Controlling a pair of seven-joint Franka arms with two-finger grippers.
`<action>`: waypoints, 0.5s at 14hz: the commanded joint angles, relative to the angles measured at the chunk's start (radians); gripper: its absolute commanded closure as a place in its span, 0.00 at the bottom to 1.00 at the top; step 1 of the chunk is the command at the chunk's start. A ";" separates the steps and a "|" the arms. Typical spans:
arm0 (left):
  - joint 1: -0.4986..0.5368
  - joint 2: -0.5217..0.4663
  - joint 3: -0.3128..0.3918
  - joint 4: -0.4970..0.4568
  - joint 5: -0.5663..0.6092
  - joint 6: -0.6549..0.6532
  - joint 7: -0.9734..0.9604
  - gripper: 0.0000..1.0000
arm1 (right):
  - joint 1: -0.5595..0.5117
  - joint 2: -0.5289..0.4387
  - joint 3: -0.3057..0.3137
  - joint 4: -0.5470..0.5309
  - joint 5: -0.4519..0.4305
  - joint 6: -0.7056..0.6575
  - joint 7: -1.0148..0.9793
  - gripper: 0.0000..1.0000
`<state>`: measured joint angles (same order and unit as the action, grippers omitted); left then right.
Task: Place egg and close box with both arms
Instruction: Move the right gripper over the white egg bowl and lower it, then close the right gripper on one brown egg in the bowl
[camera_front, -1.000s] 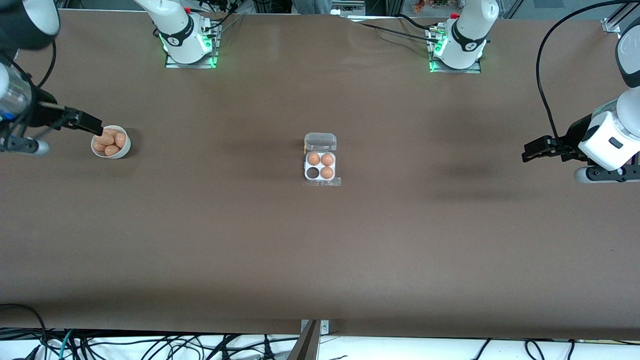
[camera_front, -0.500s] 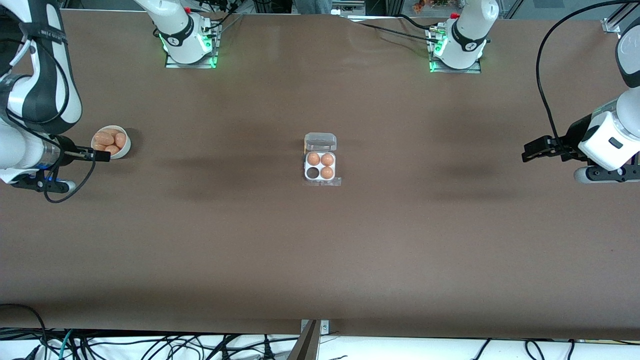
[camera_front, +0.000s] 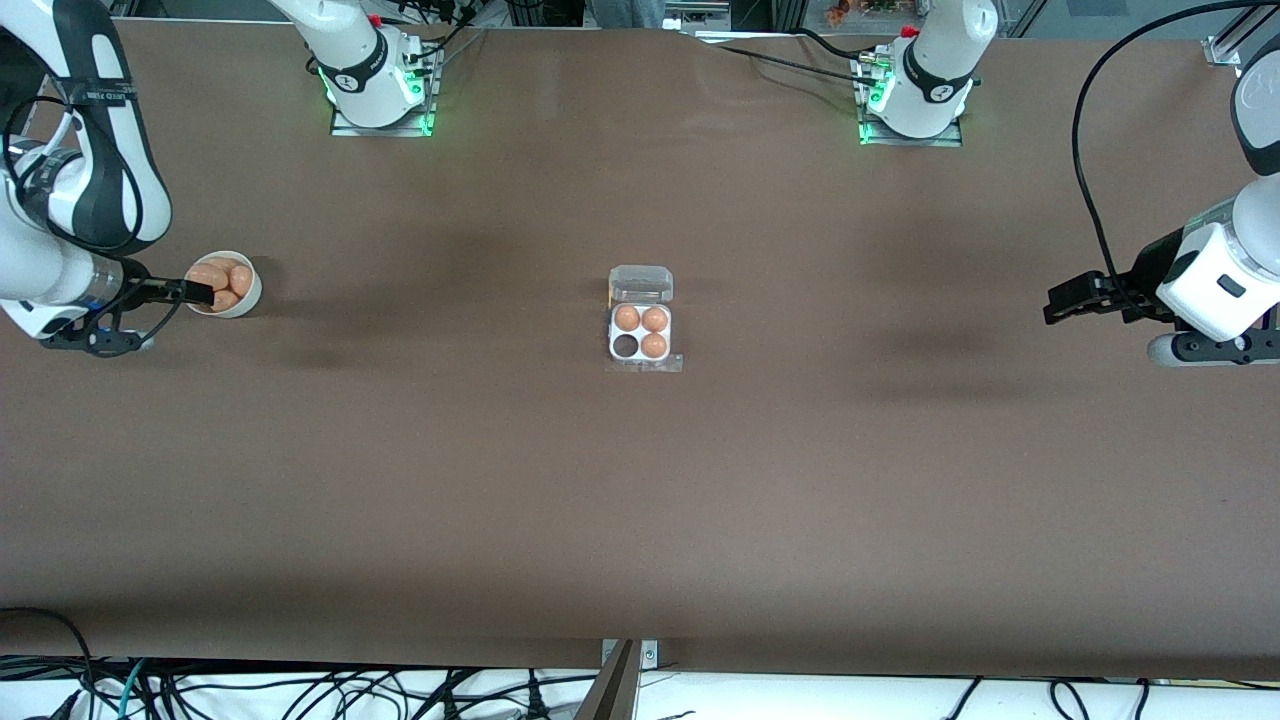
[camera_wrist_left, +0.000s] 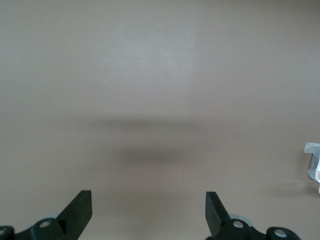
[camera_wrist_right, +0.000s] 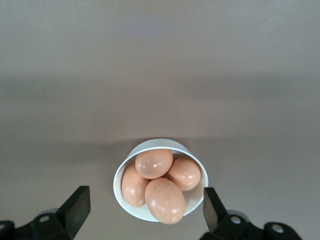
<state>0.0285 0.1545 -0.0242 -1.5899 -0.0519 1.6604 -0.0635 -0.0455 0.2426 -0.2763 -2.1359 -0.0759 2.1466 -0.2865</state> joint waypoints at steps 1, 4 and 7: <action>0.011 0.007 -0.005 0.019 -0.017 -0.019 0.024 0.00 | 0.001 -0.028 -0.021 -0.062 0.042 0.027 -0.106 0.00; 0.011 0.007 -0.005 0.019 -0.017 -0.019 0.024 0.00 | -0.004 0.004 -0.032 -0.062 0.042 0.027 -0.135 0.00; 0.011 0.007 -0.005 0.019 -0.017 -0.019 0.024 0.00 | -0.020 0.040 -0.041 -0.061 0.042 0.032 -0.164 0.00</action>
<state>0.0285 0.1545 -0.0242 -1.5899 -0.0519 1.6603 -0.0634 -0.0487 0.2651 -0.3129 -2.1874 -0.0515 2.1576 -0.4115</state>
